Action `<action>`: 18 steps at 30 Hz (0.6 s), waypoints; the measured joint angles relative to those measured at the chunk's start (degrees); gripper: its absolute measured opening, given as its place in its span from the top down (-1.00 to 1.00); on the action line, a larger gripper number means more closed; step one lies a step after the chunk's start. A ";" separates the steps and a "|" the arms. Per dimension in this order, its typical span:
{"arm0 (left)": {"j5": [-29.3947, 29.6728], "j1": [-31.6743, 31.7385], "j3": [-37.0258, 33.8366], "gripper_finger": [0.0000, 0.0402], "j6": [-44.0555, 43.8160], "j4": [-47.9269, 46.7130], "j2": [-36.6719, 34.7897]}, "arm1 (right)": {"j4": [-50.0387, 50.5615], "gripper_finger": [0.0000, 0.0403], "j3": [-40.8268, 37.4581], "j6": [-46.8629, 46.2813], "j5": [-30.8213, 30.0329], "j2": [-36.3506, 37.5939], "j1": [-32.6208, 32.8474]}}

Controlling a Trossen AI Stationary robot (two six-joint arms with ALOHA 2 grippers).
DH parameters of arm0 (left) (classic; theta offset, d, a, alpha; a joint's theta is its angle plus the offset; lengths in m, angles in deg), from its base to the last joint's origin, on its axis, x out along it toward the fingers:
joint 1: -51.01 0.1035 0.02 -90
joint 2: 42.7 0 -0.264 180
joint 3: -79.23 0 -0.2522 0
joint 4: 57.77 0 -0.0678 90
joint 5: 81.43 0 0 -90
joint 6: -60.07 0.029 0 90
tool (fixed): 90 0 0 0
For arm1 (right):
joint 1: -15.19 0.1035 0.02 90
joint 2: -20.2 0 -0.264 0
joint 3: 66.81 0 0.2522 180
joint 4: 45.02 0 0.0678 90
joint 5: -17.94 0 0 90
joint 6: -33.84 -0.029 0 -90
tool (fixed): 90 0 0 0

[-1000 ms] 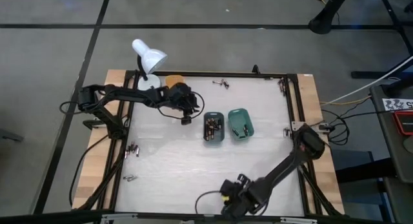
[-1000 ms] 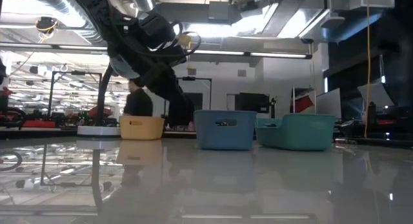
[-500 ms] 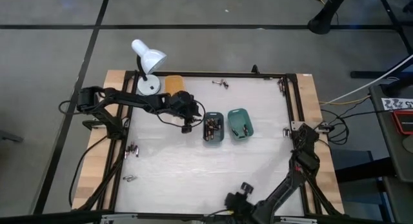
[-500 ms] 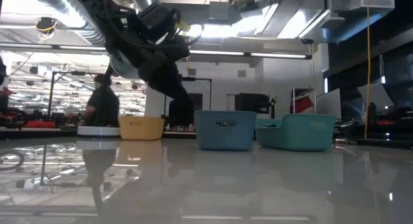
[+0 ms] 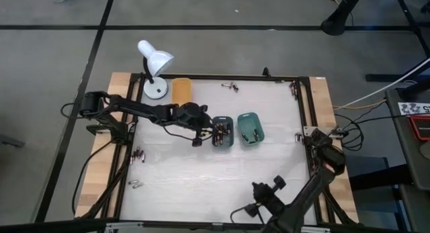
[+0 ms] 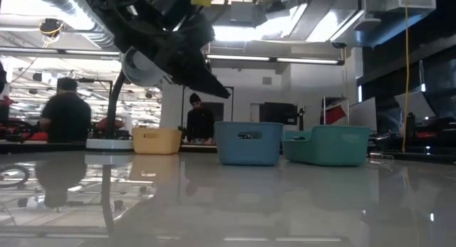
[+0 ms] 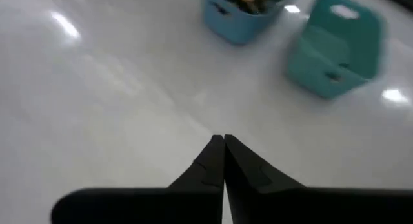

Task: Sort batteries
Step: Put the black battery into the blue bin

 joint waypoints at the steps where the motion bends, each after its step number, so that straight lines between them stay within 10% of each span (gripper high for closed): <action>1: -0.02 -0.50 0.00 0.59 0.00 0.92 0.00 | -0.90 0.98 0.08 0.52 -2.21 0.70 0.65; 5: -0.02 -2.49 0.00 0.59 -0.44 4.39 0.00 | 0.09 0.97 3.88 3.10 -9.01 5.86 2.06; 18: -0.08 -6.95 0.02 0.59 -0.60 4.24 0.00 | 3.92 0.99 4.38 14.19 -1.74 15.11 2.00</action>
